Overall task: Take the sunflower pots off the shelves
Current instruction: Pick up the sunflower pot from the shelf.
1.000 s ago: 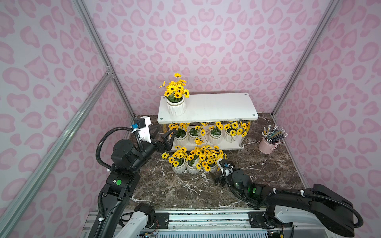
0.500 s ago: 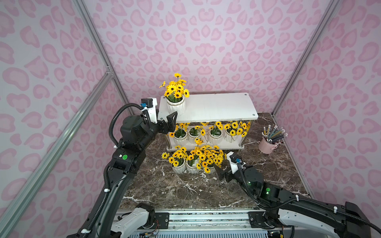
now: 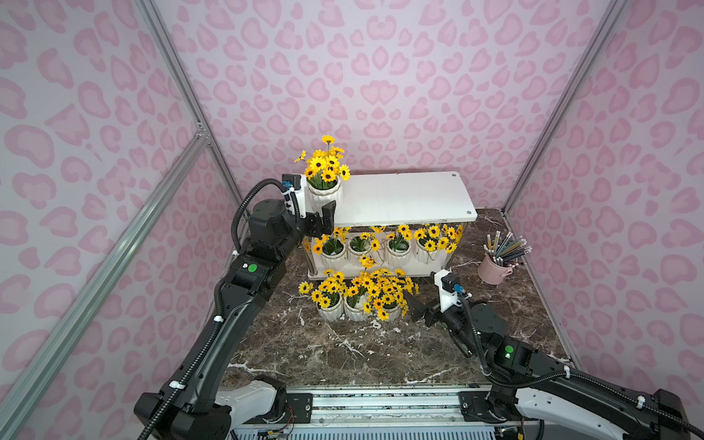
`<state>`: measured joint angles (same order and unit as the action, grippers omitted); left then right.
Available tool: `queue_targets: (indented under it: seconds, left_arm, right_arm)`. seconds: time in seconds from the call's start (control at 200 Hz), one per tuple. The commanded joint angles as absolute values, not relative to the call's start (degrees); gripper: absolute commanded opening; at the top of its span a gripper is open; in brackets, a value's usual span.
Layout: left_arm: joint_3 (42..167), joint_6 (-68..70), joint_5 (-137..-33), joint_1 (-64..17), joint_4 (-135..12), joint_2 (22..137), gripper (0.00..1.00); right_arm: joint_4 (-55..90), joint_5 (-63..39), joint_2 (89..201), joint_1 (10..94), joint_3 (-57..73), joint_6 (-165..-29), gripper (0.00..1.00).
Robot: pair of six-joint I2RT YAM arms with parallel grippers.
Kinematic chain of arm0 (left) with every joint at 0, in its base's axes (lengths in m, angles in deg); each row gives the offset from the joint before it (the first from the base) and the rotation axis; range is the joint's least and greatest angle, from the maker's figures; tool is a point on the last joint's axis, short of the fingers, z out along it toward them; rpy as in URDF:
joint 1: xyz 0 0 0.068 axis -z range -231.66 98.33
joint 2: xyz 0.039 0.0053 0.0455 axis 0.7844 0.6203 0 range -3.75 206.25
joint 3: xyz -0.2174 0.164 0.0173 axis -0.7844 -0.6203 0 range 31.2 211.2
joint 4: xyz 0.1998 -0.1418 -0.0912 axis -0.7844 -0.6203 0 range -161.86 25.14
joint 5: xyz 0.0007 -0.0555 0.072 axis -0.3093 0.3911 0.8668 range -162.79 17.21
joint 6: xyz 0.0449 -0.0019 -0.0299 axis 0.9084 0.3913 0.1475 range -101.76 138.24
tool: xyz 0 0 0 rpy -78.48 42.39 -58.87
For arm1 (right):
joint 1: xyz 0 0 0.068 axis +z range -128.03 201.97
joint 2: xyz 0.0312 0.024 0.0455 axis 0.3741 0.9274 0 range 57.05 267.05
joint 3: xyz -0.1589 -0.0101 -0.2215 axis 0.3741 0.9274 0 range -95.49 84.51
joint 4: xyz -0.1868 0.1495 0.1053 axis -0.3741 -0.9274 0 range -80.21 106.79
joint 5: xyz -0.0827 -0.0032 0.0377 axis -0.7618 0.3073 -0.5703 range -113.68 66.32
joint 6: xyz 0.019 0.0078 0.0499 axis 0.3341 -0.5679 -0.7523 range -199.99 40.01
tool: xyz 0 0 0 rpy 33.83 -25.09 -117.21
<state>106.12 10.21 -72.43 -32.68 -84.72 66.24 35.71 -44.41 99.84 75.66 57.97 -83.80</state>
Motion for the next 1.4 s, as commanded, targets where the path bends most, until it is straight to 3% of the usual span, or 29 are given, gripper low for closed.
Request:
queue_targets:
  seconds: [0.0,1.395]
  left_arm:
    - [107.11,10.98,-72.09,-32.66,-80.55,67.18,0.97]
    - [110.04,11.54,-69.4,-32.33,-70.01,77.84,0.97]
  right_arm:
    - [37.43,-42.8,99.68,74.76,57.71,-83.23,0.99]
    - [40.17,-38.45,99.84,71.98,59.85,-82.82,0.99]
